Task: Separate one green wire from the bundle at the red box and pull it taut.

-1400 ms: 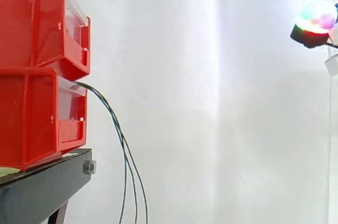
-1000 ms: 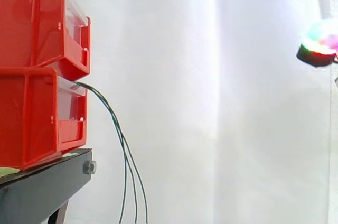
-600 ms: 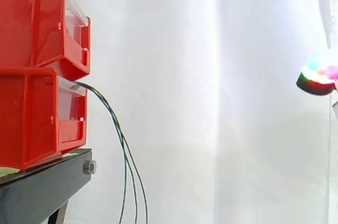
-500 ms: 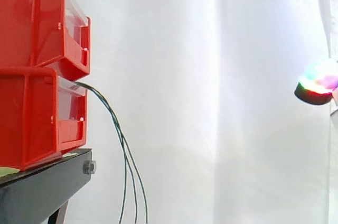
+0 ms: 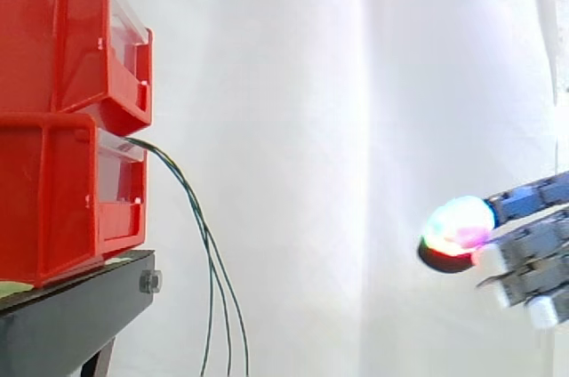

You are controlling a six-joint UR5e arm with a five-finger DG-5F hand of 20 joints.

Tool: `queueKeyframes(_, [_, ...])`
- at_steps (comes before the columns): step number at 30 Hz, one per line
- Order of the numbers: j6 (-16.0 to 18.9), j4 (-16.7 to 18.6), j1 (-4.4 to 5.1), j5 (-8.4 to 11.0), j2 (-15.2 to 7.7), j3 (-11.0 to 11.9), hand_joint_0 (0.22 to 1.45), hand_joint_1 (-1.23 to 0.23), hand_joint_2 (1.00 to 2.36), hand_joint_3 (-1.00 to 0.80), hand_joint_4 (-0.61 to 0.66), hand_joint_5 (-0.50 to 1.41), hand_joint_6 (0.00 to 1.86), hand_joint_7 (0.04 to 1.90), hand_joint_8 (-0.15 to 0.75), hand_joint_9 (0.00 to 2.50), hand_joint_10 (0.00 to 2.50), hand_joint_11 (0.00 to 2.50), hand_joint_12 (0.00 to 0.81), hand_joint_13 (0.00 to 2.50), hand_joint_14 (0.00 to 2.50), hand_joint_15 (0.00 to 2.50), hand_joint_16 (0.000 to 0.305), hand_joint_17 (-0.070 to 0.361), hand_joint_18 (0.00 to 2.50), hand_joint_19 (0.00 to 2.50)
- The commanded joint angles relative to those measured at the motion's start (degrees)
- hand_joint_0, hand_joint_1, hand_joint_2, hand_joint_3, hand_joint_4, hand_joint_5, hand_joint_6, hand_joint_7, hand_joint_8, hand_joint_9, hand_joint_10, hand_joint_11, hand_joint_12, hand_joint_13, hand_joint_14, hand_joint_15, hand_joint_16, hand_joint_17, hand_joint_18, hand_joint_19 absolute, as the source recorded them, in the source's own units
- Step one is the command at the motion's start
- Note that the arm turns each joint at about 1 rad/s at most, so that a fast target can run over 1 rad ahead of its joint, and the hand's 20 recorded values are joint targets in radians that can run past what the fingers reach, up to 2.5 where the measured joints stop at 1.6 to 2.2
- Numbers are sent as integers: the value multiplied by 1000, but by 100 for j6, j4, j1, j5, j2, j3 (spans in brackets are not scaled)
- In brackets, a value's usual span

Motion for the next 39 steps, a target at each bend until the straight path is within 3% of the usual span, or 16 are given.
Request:
queueKeyframes(1, [-8, -6, -17, 48, -261, 342, 481, -707, 1000, -500, 244, -202, 502, 683, 254, 644, 4, 121, 353, 554, 8, 214, 53, 118, 488, 472])
queueKeyframes(2, [-25, -137, -17, 75, -366, 517, 481, -707, 1000, -500, 245, -202, 502, 686, 252, 653, 5, 133, 354, 558, 8, 218, 53, 118, 489, 480])
queueKeyframes(5, [-34, -340, -26, 84, -489, 755, 482, -706, 1000, -500, 245, -200, 502, 686, 254, 667, 5, 126, 357, 575, 8, 221, 52, 118, 491, 480])
queueKeyframes(7, [-34, -507, -8, 259, -665, 1098, 482, -706, 1000, -500, 246, -199, 502, 686, 255, 668, 7, 131, 359, 578, 8, 222, 53, 118, 497, 481])
queueKeyframes(11, [-8, -348, 9, 400, -964, 1414, 483, -706, 1000, -500, 252, -195, 502, 689, 257, 677, 5, 139, 356, 576, 8, 226, 52, 118, 500, 478])
queueKeyframes(13, [-61, -296, 18, 417, -990, 1555, 484, -705, 1000, -500, 252, -194, 502, 691, 257, 678, 5, 135, 357, 578, 8, 227, 52, 118, 501, 478])
queueKeyframes(16, [-254, -260, 27, 417, -999, 1634, 484, -705, 1000, -500, 255, -193, 502, 691, 260, 688, 5, 143, 358, 585, 9, 231, 53, 118, 505, 477])
queueKeyframes(17, [-509, -85, 71, 426, -999, 1642, 484, -704, 1000, -500, 256, -192, 502, 690, 261, 696, 5, 145, 356, 585, 8, 232, 53, 118, 506, 478])
queueKeyframes(19, [-570, -32, 89, 453, -999, 1642, 484, -704, 1000, -500, 258, -192, 502, 691, 259, 696, 5, 146, 360, 591, 9, 232, 53, 118, 507, 485])
queueKeyframes(23, [-746, 65, 176, 637, -1087, 1660, 484, -703, 1000, -500, 258, -190, 502, 691, 260, 705, 6, 146, 360, 595, 9, 237, 53, 118, 510, 488])
queueKeyframes(25, [-737, 91, 185, 672, -1140, 1704, 485, -702, 1000, -500, 262, -189, 502, 692, 260, 709, 6, 150, 360, 597, 9, 237, 52, 118, 510, 488])
queueKeyframes(26, [-667, 56, 176, 690, -1342, 1906, 486, -701, 1000, -500, 261, -189, 502, 694, 262, 714, 6, 163, 358, 600, 9, 242, 52, 118, 509, 488])
queueKeyframes(29, [-509, -41, 150, 681, -1509, 2135, 486, -701, 1000, -500, 261, -188, 502, 694, 262, 718, 6, 158, 358, 603, 9, 242, 52, 118, 517, 495])
queueKeyframes(30, [-307, -375, 132, 602, -1746, 2442, 486, -701, 1000, -500, 259, -188, 502, 693, 262, 718, 6, 158, 360, 605, 9, 243, 52, 118, 518, 495])
queueKeyframes(34, [-175, -594, 132, 584, -1913, 2600, 486, -699, 1000, -500, 264, -188, 502, 694, 263, 721, 5, 152, 358, 609, 9, 240, 53, 118, 520, 494])
queueKeyframes(39, [-236, -427, 132, 602, -1922, 2592, 486, -696, 1000, -500, 265, -186, 502, 694, 265, 727, 6, 153, 360, 616, 9, 248, 53, 119, 531, 501])
